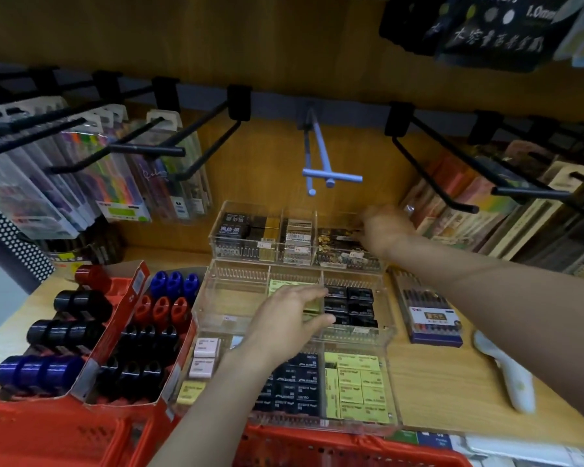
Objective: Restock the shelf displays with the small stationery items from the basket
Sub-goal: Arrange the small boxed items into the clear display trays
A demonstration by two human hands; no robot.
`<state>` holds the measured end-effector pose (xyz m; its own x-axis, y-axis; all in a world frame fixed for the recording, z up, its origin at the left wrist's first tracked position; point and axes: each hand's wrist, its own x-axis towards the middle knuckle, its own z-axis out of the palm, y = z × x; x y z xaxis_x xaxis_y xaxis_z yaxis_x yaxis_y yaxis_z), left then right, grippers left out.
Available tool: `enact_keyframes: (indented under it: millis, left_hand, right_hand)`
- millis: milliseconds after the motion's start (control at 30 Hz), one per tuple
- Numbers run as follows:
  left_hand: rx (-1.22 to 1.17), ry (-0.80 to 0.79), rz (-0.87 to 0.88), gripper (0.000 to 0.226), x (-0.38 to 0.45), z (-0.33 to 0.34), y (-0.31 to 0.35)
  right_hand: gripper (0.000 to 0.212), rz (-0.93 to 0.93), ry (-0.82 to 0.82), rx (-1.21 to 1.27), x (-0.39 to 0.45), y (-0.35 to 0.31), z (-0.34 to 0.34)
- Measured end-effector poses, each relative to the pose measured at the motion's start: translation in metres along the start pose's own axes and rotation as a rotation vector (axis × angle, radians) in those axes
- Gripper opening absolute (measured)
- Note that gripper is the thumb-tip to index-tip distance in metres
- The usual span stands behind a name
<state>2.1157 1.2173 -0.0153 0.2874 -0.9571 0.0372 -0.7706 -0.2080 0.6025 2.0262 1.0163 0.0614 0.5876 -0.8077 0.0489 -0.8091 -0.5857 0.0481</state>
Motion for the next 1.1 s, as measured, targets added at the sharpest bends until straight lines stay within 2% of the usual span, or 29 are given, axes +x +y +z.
enact_keyframes:
  millis: [67, 133, 200, 267, 367, 433, 500, 600, 767, 833, 933, 1033, 1100]
  left_hand:
    - [0.004, -0.005, -0.003, 0.056, 0.0, -0.001, 0.001]
    - [0.008, -0.002, 0.005, 0.056, -0.001, -0.002, 0.002]
    - [0.014, 0.0, 0.006, 0.055, -0.002, -0.002, 0.003]
    - [0.022, -0.005, 0.008, 0.055, -0.003, -0.002, 0.004]
    - [0.027, -0.001, 0.014, 0.054, -0.003, -0.002, 0.003]
    - [0.02, 0.0, 0.013, 0.054, -0.003, -0.002, 0.003]
    - [0.019, -0.002, 0.008, 0.054, -0.002, -0.002, 0.003]
    - [0.019, -0.004, 0.002, 0.054, -0.002, -0.003, 0.003]
    - [0.034, -0.002, 0.007, 0.054, -0.003, -0.003, 0.004]
    - [0.035, 0.001, 0.006, 0.054, -0.003, -0.002, 0.003]
    - [0.024, -0.003, 0.005, 0.054, -0.001, -0.002, 0.002]
    - [0.017, 0.008, 0.01, 0.054, -0.001, -0.002, 0.001]
    - [0.02, 0.012, 0.011, 0.054, -0.001, -0.001, 0.001]
  right_hand:
    - [0.031, -0.092, -0.028, 0.11, -0.007, -0.001, -0.003]
    - [0.036, -0.265, -0.123, 0.206, -0.018, -0.001, -0.008]
    - [0.042, -0.35, -0.24, 0.173, -0.03, 0.001, -0.009]
    - [0.048, -0.293, -0.268, 0.164, -0.036, 0.007, -0.01]
    - [0.051, -0.197, -0.209, 0.094, -0.037, 0.011, -0.015]
    - [0.052, -0.228, -0.202, 0.073, -0.039, 0.012, -0.016]
    - [0.055, -0.307, -0.128, 0.111, -0.047, 0.013, -0.015]
    - [0.077, -0.346, -0.078, 0.204, -0.061, 0.009, -0.014]
    - [0.097, -0.286, -0.143, 0.065, -0.062, 0.008, -0.009]
    - [0.093, -0.236, -0.167, 0.0, -0.057, 0.008, -0.012]
    - [0.079, -0.211, -0.147, 0.048, -0.056, 0.005, -0.013]
    - [0.083, -0.24, -0.127, 0.005, -0.06, -0.001, -0.006]
    - [0.088, -0.182, -0.134, 0.005, -0.059, -0.001, 0.0]
